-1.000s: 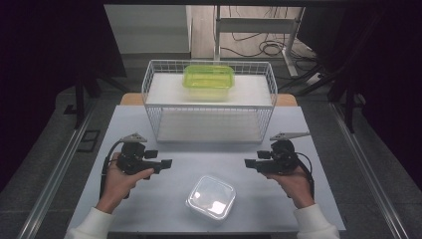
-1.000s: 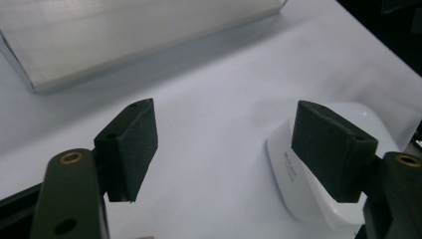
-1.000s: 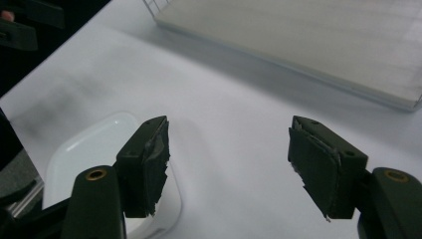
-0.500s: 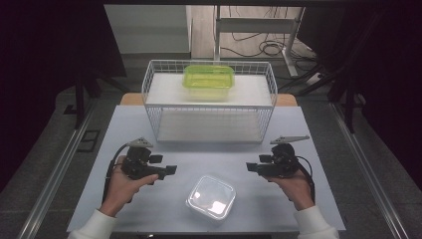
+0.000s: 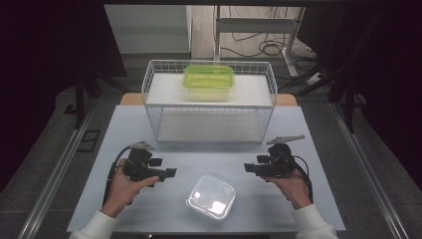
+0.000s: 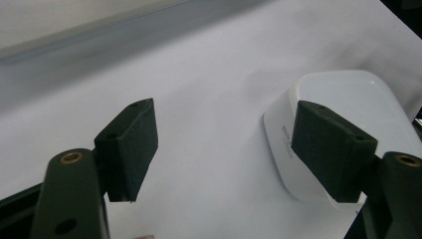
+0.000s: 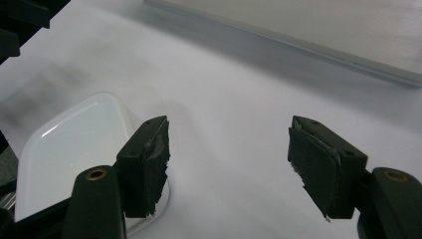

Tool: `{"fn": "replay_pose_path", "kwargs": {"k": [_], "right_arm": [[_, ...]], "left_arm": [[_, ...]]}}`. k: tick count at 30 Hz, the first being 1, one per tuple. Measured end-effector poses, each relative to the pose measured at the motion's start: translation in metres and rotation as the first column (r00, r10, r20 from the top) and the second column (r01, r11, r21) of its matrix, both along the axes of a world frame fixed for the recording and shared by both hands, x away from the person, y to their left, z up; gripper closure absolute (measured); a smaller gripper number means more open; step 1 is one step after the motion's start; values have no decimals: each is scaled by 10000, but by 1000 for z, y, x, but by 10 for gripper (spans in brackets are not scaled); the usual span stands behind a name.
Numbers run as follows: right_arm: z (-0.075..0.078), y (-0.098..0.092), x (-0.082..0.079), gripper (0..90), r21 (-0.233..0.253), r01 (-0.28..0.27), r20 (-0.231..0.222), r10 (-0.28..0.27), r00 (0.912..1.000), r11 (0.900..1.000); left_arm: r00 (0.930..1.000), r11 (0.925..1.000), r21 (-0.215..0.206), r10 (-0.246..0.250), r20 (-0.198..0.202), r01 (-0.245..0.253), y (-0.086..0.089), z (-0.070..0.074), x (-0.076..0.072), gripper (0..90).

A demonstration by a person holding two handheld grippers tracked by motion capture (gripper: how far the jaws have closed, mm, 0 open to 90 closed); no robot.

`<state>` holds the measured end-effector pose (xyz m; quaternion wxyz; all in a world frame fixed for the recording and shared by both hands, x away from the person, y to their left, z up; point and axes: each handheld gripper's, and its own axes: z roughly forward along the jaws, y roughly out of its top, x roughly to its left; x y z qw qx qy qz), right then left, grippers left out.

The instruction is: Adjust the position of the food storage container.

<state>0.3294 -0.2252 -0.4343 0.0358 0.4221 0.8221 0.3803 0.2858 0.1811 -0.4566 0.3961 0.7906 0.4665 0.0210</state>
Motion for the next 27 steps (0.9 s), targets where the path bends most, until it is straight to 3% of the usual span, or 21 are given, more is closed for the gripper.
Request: {"fn": "replay_pose_path", "kwargs": {"k": [8, 11, 12, 13, 14, 16, 18, 19, 23, 24, 25, 26, 27], "right_arm": [[-3, 6, -5, 360, -76, -393, -78, 393, 9992, 9992], [2, 13, -13, 479, -173, -1127, 163, 1130, 9935, 9935], [2, 13, -13, 479, -173, -1127, 163, 1130, 9935, 9935], [6, 20, -18, 549, -240, -1643, 151, 1647, 9862, 9861], [6, 20, -18, 549, -240, -1643, 151, 1647, 9862, 9861], [10, 36, -26, 638, -378, -2388, 60, 2392, 9710, 9703], [11, 40, -28, 664, -384, -2538, 22, 2541, 9672, 9665], [11, 50, -33, 721, -422, -2920, -77, 2919, 9564, 9555], [8, 66, -43, 814, -445, -3577, -449, 3559, 9335, 9328], [8, 66, -43, 814, -445, -3577, -449, 3559, 9335, 9328], [5, 77, -49, 844, -605, -4017, -572, 3986, 9153, 9138], [5, 77, -49, 844, -605, -4017, -572, 3986, 9153, 9138], [4, 86, -55, 864, -725, -4390, -700, 4346, 8979, 8955]], "left_arm": [[9997, 9998, 170, -88, -206, 92, -5, -6, 4, 253], [9994, 9996, 268, -88, -323, 97, -4, -9, 7, 248], [9994, 9996, 268, -88, -323, 97, -4, -9, 7, 247], [9992, 9995, 317, -76, -394, 89, -4, -10, 9, 246], [9992, 9995, 317, -76, -394, 89, -4, -10, 9, 245], [9988, 9994, 321, -100, -477, 116, -4, -11, 13, 244], [9987, 9996, 279, -90, -504, 104, -4, -12, 15, 244], [9984, 9994, 318, -117, -545, 134, -3, -14, 17, 243], [9981, 9990, 429, -135, -595, 161, -2, -17, 17, 241], [9981, 9990, 429, -135, -595, 161, -2, -17, 17, 241], [9983, 9990, 408, -132, -569, 155, -2, -17, 17, 241], [9983, 9990, 408, -132, -569, 155, -2, -17, 17, 240], [9985, 9991, 384, -134, -539, 154, -2, -16, 16, 240]]}}
